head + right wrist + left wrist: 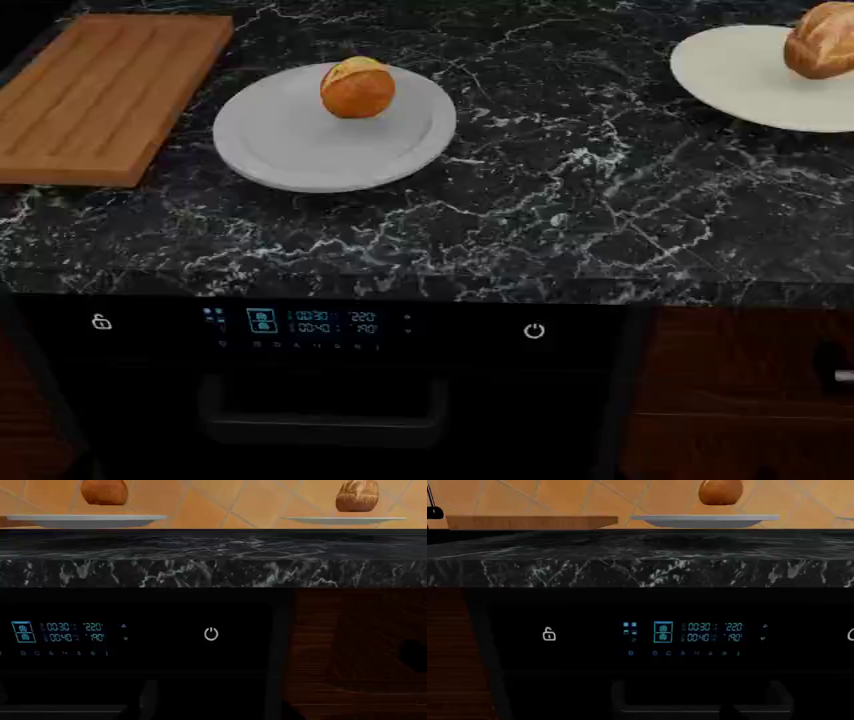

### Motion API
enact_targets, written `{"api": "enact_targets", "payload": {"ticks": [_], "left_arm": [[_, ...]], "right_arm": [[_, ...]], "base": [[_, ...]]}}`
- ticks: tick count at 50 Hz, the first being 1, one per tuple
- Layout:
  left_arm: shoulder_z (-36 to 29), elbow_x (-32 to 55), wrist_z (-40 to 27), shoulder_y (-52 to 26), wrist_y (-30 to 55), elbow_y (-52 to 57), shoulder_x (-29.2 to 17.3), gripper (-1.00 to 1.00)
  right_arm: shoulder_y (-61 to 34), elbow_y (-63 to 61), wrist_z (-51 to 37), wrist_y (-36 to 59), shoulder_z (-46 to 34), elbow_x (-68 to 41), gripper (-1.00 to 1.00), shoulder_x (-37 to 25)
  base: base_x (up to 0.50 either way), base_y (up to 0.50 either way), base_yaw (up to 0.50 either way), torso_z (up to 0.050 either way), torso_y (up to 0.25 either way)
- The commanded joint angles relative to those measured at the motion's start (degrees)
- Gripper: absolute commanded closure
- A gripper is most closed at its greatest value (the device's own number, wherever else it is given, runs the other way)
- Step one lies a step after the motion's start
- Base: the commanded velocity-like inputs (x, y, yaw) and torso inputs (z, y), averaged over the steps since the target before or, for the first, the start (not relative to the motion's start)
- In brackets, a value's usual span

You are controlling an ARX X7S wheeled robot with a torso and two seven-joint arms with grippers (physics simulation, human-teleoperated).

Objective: Place all breads on the cutting board.

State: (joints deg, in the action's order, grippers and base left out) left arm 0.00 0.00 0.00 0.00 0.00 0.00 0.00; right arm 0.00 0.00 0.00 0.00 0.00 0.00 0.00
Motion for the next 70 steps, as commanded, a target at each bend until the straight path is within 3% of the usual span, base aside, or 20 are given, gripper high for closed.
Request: {"api": "enact_targets", "payload": {"ticks": [1, 13, 14, 15, 21, 23, 27, 30, 33, 34, 36, 43, 47, 51, 52, 55, 61, 70], "left_arm": [[-0.64, 0.56, -0.64, 0.00, 0.00, 0.00, -0.57, -1.00], [-3.33, 1.91, -3.12, 0.01, -0.16, 0.07, -2.59, -1.00], [-2.67, -1.02, -3.35, -1.73, 0.54, -1.05, -1.32, -1.00], [-2.35, 0.41, -2.77, -0.34, 1.41, 0.27, -1.79, -1.00], [-3.05, 1.81, -3.20, 0.80, 1.01, 1.89, -2.84, -1.00], [-2.00, 3.76, -3.62, 1.53, 4.52, 5.88, -3.05, -1.00], [-2.08, 5.26, -3.64, 4.48, 19.28, 24.07, -5.43, -1.00], [-2.18, 7.05, -2.70, 4.12, 30.45, 36.76, -7.90, -1.00], [-1.95, 7.61, -2.94, 3.65, 33.05, 39.08, -8.35, -1.00], [0.82, 12.18, -1.77, 0.27, 41.65, 44.79, -9.30, -1.00], [2.68, 14.87, -2.02, -2.64, 49.65, 50.21, -10.15, -1.00], [7.32, 22.02, -3.42, -13.75, 68.04, 59.89, -12.47, -1.00], [13.04, 48.24, -20.39, -22.40, 74.16, 59.94, -20.50, -1.00], [24.63, 72.69, -32.71, -36.91, 89.24, 57.52, -19.81, -1.00], [24.65, 78.70, -37.63, -39.33, 89.63, 55.21, -21.09, -1.00], [22.68, 89.04, -47.07, -43.34, 88.48, 50.70, -24.16, -1.00], [20.48, 94.92, -52.51, -46.47, 85.80, 46.96, -27.42, -1.00], [19.89, 92.55, -50.79, -45.40, 84.66, 47.41, -28.03, -1.00]], "right_arm": [[0.00, 0.00, -0.72, 0.00, -0.72, -0.54, -1.00, -0.54], [0.72, -2.40, -3.08, -0.28, -3.56, -1.86, -1.00, -2.73], [-1.09, 2.87, -4.44, -1.01, -3.40, 4.86, -1.00, -1.18], [0.05, -0.26, -1.60, 0.20, -1.46, -1.91, -1.00, -1.28], [0.74, -1.58, -2.65, 0.95, -3.18, -2.49, -1.00, -2.28], [1.16, -3.61, -2.66, 2.87, -3.24, -3.57, -1.00, -2.57], [1.37, -15.67, -3.58, 15.28, -3.01, -5.34, -1.00, -4.23], [-0.68, -28.71, -3.48, 30.18, -4.48, -5.60, -1.00, -7.08], [-1.45, -31.17, -3.27, 33.59, -4.74, -6.21, -1.00, -7.70], [-7.02, -39.76, -2.11, 42.19, -4.24, -8.75, -1.00, -10.37], [-10.16, -47.76, -1.33, 57.63, -2.07, -11.59, -1.00, -10.46], [-24.41, -59.13, 0.37, 81.28, 2.54, -17.34, -1.00, -11.39], [-33.32, -59.96, -9.06, 89.85, 7.14, -33.54, -1.00, -15.18], [-43.01, -51.45, -40.83, 89.78, 15.13, -67.91, -1.00, -23.28], [-45.17, -49.71, -49.12, 89.30, 14.47, -76.51, -1.00, -24.92], [-48.94, -46.49, -59.35, 85.52, 11.93, -98.55, -1.00, -28.88], [-52.55, -44.51, -64.74, 81.79, 9.60, -104.55, -1.00, -32.49], [-58.28, -43.63, -70.08, 81.27, 1.81, -106.94, -1.00, -33.84]], "base": [[0.00, 0.00, 0.00, 0.000, 0.000], [0.00, 0.00, 0.00, 0.000, 0.000], [0.00, 0.00, 0.00, 0.000, 0.000], [0.00, 0.00, 0.00, 0.000, 0.000], [0.00, 0.00, 0.00, 0.000, 0.000], [0.00, 0.00, 0.00, 0.000, 0.000], [0.00, 0.00, 0.00, 0.000, 0.000], [0.00, 0.00, 0.00, 0.000, 0.000], [0.00, 0.00, 0.00, 0.000, 0.000], [0.00, 0.00, 0.00, 0.000, 0.000], [0.00, 0.00, 0.00, 0.000, 0.000], [0.00, 0.00, 0.00, 0.000, 0.000], [0.00, 0.00, 0.00, 0.000, 0.000], [0.00, 0.00, 0.00, 0.000, 0.000], [0.00, 0.00, 0.00, 0.000, 0.000], [0.00, 0.00, 0.00, 0.000, 0.000], [0.00, 0.00, 0.00, 0.000, 0.000], [0.35, -0.01, 0.00, 0.000, 0.000]]}}
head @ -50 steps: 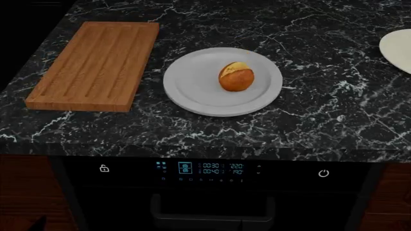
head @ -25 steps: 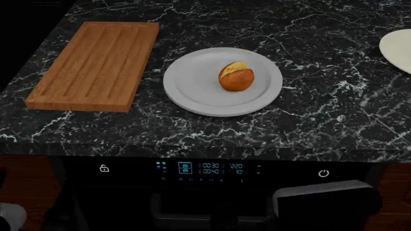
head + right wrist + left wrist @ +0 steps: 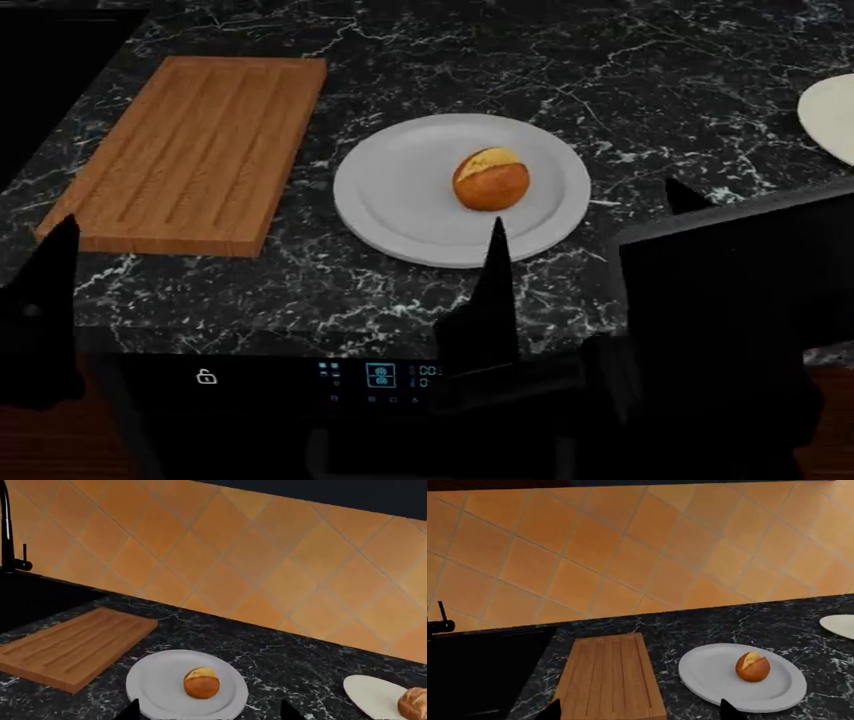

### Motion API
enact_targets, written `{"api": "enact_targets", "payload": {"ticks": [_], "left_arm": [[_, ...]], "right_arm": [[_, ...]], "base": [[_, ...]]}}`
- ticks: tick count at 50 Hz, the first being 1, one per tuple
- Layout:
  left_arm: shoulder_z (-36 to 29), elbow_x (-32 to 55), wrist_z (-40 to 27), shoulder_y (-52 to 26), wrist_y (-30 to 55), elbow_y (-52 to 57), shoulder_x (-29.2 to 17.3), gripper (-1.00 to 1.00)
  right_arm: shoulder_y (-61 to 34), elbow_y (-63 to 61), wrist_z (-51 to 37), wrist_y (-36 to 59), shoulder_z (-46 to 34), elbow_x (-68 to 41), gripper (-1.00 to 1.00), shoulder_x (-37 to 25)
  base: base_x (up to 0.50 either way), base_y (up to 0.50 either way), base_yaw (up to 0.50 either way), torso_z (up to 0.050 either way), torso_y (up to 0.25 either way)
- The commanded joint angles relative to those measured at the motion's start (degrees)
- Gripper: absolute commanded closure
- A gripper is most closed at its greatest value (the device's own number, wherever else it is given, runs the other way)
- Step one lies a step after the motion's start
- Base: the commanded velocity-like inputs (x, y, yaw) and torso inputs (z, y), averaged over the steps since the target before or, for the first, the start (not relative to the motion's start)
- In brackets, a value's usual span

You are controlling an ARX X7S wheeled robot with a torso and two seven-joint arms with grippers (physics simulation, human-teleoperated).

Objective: Place all breads on the cutting board.

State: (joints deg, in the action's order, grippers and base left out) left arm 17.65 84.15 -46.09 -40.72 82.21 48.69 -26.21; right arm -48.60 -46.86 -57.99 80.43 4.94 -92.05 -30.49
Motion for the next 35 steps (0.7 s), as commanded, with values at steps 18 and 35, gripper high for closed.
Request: {"api": "enact_targets", "payload": {"ticks": [18, 35], "left_arm": [[2.28, 3.65, -0.46, -1.96, 0.04, -1.31, -3.34, -1.00], [1.40, 5.80, -2.30, -1.21, -1.56, -0.75, -5.10, -1.00]], "right_arm": [[-17.33, 5.17, -16.55, -1.80, -10.42, -18.79, -1.00, -4.83], [-18.12, 5.51, -15.48, -2.48, -11.89, -17.52, -1.00, -4.85]], "base": [[0.50, 0.00, 0.00, 0.000, 0.000], [0.50, 0.00, 0.00, 0.000, 0.001]]}}
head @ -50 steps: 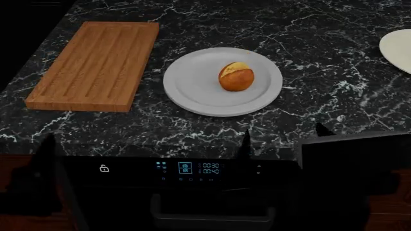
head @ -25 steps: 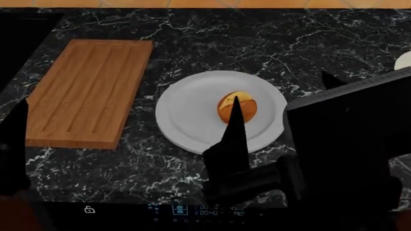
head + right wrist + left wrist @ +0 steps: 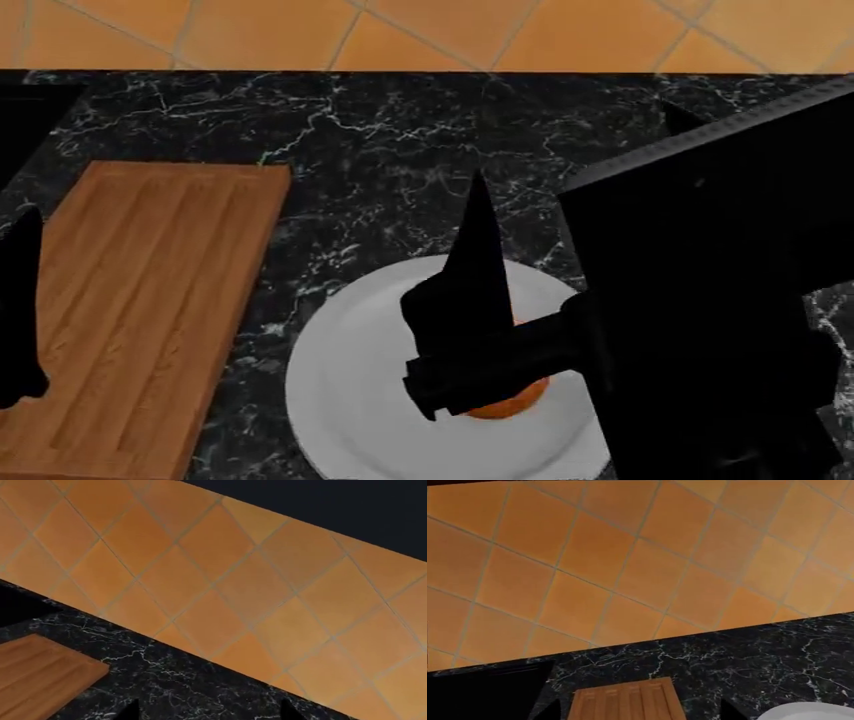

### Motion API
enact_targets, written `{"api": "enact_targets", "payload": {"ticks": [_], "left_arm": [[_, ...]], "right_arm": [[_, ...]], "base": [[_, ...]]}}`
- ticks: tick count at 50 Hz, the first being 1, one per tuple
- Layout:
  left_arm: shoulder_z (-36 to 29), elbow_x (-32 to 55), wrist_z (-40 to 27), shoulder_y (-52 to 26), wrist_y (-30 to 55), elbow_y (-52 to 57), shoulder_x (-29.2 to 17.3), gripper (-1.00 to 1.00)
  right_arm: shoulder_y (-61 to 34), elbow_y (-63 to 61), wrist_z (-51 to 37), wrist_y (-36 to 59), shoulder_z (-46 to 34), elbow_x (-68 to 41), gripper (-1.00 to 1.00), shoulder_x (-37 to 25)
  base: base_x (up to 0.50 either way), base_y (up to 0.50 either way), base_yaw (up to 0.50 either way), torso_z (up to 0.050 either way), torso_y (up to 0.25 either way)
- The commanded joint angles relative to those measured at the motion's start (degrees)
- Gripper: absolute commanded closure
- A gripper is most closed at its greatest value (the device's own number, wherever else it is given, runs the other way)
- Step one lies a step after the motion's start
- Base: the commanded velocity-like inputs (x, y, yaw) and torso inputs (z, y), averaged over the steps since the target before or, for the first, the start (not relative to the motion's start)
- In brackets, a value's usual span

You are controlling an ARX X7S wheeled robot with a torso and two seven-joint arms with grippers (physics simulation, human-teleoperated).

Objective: Place all breads on the cutting board.

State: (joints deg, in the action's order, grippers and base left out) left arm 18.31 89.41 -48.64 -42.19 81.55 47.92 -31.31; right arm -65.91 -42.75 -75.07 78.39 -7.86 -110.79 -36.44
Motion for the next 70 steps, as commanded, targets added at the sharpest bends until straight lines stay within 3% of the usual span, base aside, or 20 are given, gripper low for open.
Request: {"api": "enact_targets", "payload": {"ticks": [1, 13, 27, 31, 42, 57, 70], "left_arm": [[0.71, 0.86, 0.03, 0.24, -1.02, 0.05, -0.13, -1.00], [-1.15, -1.28, 1.98, -0.09, -1.67, 0.07, 0.08, -1.00], [-11.99, -1.13, 4.05, -7.12, 0.13, -3.45, 3.29, -1.00], [-16.19, -6.06, 8.45, -6.93, -0.25, -2.94, 6.07, -1.00], [-30.49, -15.73, 21.86, -10.60, -1.72, -5.86, 11.16, -1.00], [-39.65, -16.11, 29.71, -18.80, -1.00, -16.51, 15.74, -1.00], [-48.98, -23.32, 38.48, -20.66, -4.63, -25.34, 17.05, -1.00]], "right_arm": [[-0.72, 1.43, 1.75, -0.44, 0.85, 1.26, -1.00, 1.07], [1.44, 3.30, 2.81, -1.89, 0.62, 0.77, -1.00, 0.34], [-7.31, 7.75, -0.44, -3.70, 0.65, -4.47, -1.00, -7.38], [-12.22, 9.79, -1.46, -3.98, -0.21, -7.30, -1.00, -10.27], [-12.99, 8.69, -1.85, -4.86, -0.11, -8.50, -1.00, -12.39], [-12.30, 7.11, -1.89, -5.86, -0.46, -8.77, -1.00, -13.56], [-9.72, 6.21, -0.51, -6.04, -0.17, -6.90, -1.00, -13.37]], "base": [[0.50, -0.02, 0.00, 0.000, 0.000], [0.22, -0.03, 0.00, 0.000, 0.003], [0.00, 0.00, 0.00, 0.000, 0.000], [0.00, 0.00, 0.00, 0.000, 0.000], [0.00, 0.00, 0.00, 0.000, 0.000], [0.00, 0.00, 0.00, 0.000, 0.000], [0.00, 0.00, 0.00, 0.000, 0.000]]}}
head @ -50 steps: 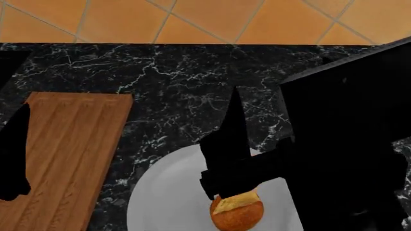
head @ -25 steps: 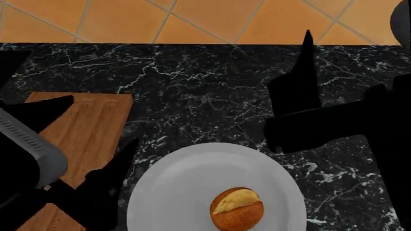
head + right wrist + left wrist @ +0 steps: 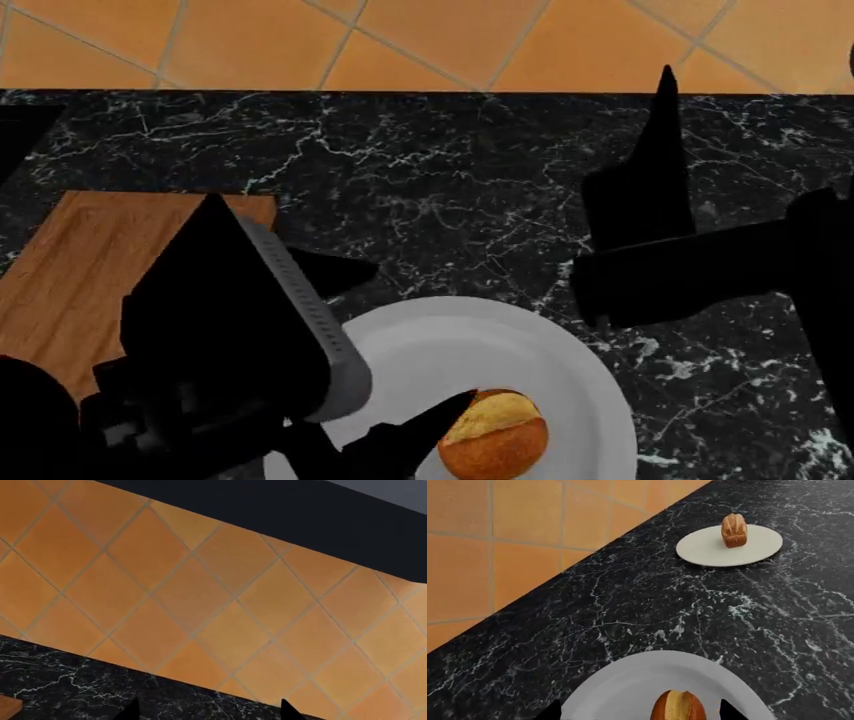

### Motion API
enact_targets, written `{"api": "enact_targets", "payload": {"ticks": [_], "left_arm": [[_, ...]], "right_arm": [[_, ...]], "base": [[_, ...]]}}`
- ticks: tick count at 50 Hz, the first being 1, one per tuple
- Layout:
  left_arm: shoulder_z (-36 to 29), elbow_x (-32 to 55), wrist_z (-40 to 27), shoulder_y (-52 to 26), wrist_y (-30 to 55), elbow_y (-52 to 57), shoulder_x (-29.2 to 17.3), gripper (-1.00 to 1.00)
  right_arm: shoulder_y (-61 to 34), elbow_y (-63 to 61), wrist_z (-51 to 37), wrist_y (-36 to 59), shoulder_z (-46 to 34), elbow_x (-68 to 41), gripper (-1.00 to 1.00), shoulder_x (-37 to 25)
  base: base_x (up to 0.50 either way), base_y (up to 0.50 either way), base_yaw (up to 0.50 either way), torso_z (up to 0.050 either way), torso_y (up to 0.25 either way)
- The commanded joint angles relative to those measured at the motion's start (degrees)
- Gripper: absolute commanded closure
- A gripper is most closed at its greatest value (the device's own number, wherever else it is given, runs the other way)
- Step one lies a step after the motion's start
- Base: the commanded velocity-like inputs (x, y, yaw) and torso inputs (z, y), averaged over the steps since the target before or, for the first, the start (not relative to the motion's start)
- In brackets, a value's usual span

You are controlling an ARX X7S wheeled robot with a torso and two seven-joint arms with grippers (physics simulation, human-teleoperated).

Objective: Place all breads on the cutting board.

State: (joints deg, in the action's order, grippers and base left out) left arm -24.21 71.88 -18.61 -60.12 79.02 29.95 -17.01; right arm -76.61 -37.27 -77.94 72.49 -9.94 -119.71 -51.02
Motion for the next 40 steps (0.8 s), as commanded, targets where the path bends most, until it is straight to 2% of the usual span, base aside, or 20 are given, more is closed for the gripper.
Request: {"api": "enact_targets", "payload": {"ticks": [1, 14, 40], "left_arm": [[-7.57, -6.76, 9.39, -2.99, -2.48, -8.43, 2.73, -1.00], [-15.20, -11.81, 13.29, -2.63, -5.52, -13.28, 4.63, -1.00], [-22.57, -16.60, 16.58, -3.10, -9.70, -20.67, 7.54, -1.00]], "right_arm": [[1.35, 0.66, 2.59, -0.08, 1.98, 2.30, -1.00, 1.29], [2.38, 0.36, 3.23, -0.83, 2.40, 2.50, -1.00, 0.28], [5.62, -1.27, 5.17, -1.77, 3.81, 4.24, -1.00, -0.89]], "base": [[0.00, 0.00, 0.00, 0.000, 0.000], [0.00, 0.00, 0.00, 0.000, 0.000], [0.00, 0.00, 0.00, 0.000, 0.000]]}}
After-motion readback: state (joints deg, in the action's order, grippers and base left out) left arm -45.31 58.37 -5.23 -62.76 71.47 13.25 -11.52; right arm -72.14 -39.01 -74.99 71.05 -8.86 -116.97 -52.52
